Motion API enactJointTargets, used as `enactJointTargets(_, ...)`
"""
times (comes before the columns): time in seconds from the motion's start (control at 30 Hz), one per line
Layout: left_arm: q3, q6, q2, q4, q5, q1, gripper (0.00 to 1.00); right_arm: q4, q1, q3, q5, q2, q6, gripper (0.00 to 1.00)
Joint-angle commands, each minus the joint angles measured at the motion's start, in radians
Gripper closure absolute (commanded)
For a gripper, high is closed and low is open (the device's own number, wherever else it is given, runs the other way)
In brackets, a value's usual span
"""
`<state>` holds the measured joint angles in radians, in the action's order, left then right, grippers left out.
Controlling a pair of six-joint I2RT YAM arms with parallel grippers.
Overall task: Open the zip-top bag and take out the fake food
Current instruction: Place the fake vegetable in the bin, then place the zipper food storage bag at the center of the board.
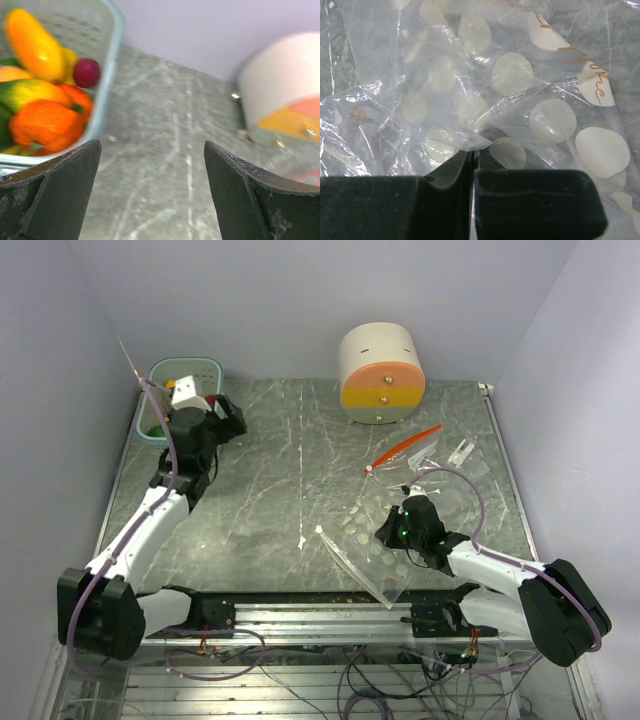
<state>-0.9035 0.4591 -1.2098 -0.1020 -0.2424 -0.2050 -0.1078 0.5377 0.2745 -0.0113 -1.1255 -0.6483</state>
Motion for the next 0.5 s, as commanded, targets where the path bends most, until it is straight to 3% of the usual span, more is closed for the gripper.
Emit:
enactJointTargets(0.0, 0.062, -0.055, 0.074, -0.055, 0.041, -0.173, 0.06, 0.013, -0.004, 0.006, 0.024, -0.012, 0.004, 1.00)
enactJointTargets(0.17, 0.221, 0.026, 0.141, -0.115, 0.021, -0.342, 0.06, 0.077, -0.004, 0.116, 0.036, 0.015, 0.023, 1.00)
enactJointTargets(0.47, 0.475, 0.119, 0.264, -0.093, 0.004, -0.378, 0.06, 0.200, -0.012, 0.395, 0.122, -0.022, 0.099, 1.00)
